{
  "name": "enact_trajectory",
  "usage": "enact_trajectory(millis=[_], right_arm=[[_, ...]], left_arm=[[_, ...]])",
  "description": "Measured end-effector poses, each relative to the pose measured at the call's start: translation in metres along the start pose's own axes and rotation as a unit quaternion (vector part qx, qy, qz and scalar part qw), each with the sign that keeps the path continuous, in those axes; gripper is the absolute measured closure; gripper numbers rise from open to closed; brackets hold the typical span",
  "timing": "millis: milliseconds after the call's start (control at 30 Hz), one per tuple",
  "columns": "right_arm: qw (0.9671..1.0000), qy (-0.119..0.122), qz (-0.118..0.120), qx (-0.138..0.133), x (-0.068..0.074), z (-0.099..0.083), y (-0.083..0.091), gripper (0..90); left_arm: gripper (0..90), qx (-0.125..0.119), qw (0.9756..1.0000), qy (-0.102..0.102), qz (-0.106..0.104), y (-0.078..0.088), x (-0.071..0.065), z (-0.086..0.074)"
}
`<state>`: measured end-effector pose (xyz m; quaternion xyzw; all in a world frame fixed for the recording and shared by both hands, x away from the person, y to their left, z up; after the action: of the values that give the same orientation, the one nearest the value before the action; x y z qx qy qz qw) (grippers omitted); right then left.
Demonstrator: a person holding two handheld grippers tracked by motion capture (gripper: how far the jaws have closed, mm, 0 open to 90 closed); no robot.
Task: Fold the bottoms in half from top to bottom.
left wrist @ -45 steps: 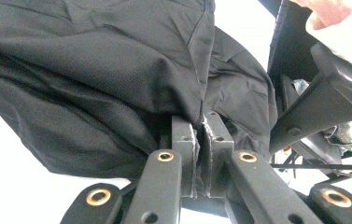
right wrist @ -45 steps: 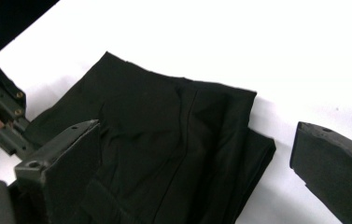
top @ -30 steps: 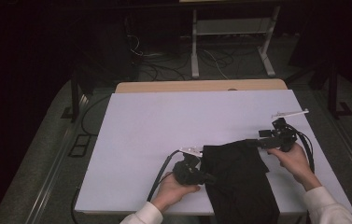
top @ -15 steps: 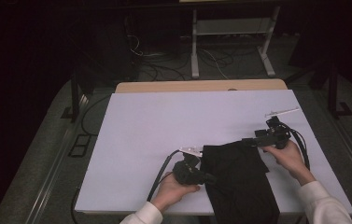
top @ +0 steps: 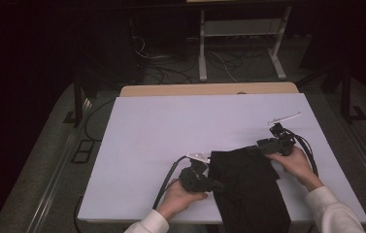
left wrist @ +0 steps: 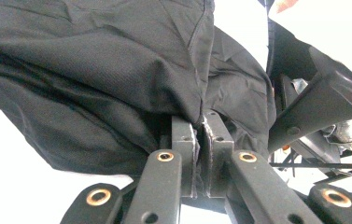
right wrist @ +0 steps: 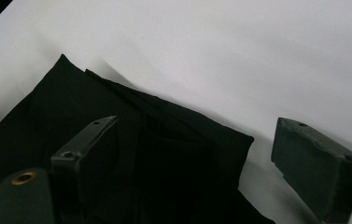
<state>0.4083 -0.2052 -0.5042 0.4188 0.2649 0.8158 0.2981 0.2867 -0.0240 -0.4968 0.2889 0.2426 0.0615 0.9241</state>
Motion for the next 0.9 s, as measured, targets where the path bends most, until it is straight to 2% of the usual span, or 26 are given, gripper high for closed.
enact_trajectory(millis=[100, 267, 300, 367, 400, 467, 500, 533, 667, 767, 900], right_arm=[[1.0, -0.002, -0.002, 0.004, -0.001, -0.001, -0.001, 29.6], [1.0, 0.008, -0.004, 0.002, 0.002, -0.001, -0.001, 44.1], [0.9999, 0.014, -0.001, 0.003, 0.004, -0.002, -0.002, 50.3], [0.9999, 0.016, 0.002, 0.006, 0.005, -0.002, -0.002, 52.7], [0.9997, 0.017, 0.006, 0.014, 0.008, -0.004, -0.003, 59.4], [0.9997, 0.016, 0.006, 0.015, 0.008, -0.005, -0.002, 63.0], [0.9997, 0.012, 0.016, 0.014, 0.01, -0.005, 0.0, 69.9], [0.9997, 0.012, 0.016, 0.014, 0.01, -0.005, 0.0, 69.9], [0.9996, 0.011, 0.021, 0.014, 0.015, -0.009, 0.003, 81.5], [0.9997, 0.005, 0.021, 0.011, 0.017, -0.01, 0.004, 82.1], [0.9996, -0.009, 0.027, -0.007, 0.021, -0.013, 0.011, 82.5]], left_arm=[[84.4, 0.0, 1.0, 0.001, -0.001, 0.0, 0.0, -0.001], [84.4, 0.004, 1.0, 0.001, -0.001, -0.003, 0.0, -0.002], [84.4, 0.004, 1.0, 0.001, -0.001, -0.002, 0.0, -0.002], [84.4, 0.004, 1.0, 0.001, -0.001, -0.002, 0.0, -0.002], [84.3, 0.003, 1.0, 0.001, 0.001, -0.002, 0.0, -0.002], [84.3, 0.002, 1.0, 0.002, 0.001, -0.002, 0.001, -0.001], [84.4, 0.002, 1.0, 0.002, 0.001, -0.002, 0.001, -0.002], [84.4, 0.002, 1.0, 0.003, 0.001, -0.002, 0.001, -0.002], [84.3, 0.004, 1.0, 0.003, -0.001, -0.003, 0.001, -0.002], [84.3, 0.006, 1.0, 0.002, -0.001, -0.003, 0.0, -0.002], [84.2, 0.007, 1.0, 0.0, 0.001, -0.002, 0.0, -0.003]])
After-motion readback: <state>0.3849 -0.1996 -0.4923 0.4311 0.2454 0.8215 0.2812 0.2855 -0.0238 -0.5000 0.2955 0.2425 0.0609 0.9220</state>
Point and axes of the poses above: each handheld gripper's, and its own axes: y roughly backward along the jaws, z roughly out of its top, x roughly to its left, the point moved 9 cm from there along -y, roughly forward along the jaws, and after that the axes turned 9 degrees about -y, right-handed, at the moved point
